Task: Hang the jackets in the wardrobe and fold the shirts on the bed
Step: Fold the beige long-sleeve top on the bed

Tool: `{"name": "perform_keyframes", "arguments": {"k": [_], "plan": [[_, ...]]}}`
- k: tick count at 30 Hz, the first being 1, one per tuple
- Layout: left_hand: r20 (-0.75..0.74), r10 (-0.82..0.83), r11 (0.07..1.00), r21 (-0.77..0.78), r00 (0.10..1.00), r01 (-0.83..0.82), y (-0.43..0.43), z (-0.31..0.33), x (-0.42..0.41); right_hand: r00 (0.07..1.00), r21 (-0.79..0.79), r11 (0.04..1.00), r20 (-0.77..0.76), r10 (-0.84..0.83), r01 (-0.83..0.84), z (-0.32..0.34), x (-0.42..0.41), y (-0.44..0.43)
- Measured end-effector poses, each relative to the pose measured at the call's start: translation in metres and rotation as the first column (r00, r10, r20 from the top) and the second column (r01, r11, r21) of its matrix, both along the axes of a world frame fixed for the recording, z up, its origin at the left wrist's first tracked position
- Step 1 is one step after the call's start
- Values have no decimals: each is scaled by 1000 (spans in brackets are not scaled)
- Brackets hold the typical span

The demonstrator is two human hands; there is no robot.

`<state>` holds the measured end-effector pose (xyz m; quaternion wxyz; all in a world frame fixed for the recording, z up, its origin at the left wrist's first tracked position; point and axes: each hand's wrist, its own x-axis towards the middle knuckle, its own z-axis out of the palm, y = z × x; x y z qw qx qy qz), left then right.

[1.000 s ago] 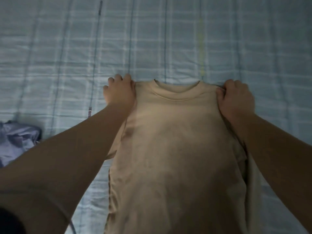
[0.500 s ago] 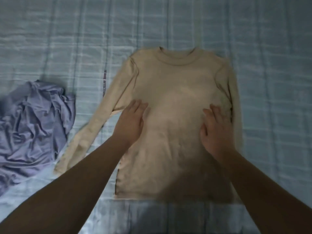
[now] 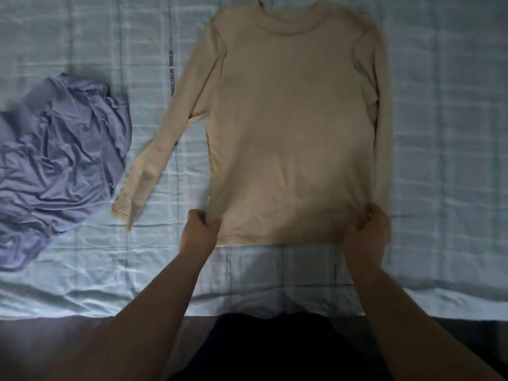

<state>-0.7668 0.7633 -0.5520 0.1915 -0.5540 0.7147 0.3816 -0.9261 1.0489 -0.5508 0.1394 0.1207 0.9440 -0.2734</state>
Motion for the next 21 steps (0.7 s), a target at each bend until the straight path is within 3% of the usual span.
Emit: {"name": "perform_keyframes", "arguments": {"k": [4,8,11,14,16,19,21], "plan": [[45,-165,985,64,985,162,0,-1,5,940,61,974,255,-228,220,3,-17,11],[-75,-107,987,114,991,115,-4,6,14,920,135,991,385,-69,18,12,-28,20],[-168,117,956,285,979,-66,-7,10,28,931,58,998,364,-17,-4,19,-23,23],[-193,236,924,349,952,-158,-11,14,41,907,-129,975,405,-116,182,22,-17,32],[-209,235,930,332,949,-157,-12,17,43,829,-283,858,502,-249,429,26,-14,36],[-216,179,948,300,960,-109,-10,20,41,705,-313,685,576,-414,658,33,-12,38],[-218,160,953,290,963,-93,-8,20,39,710,-287,704,560,-427,650,31,-11,39]]}}
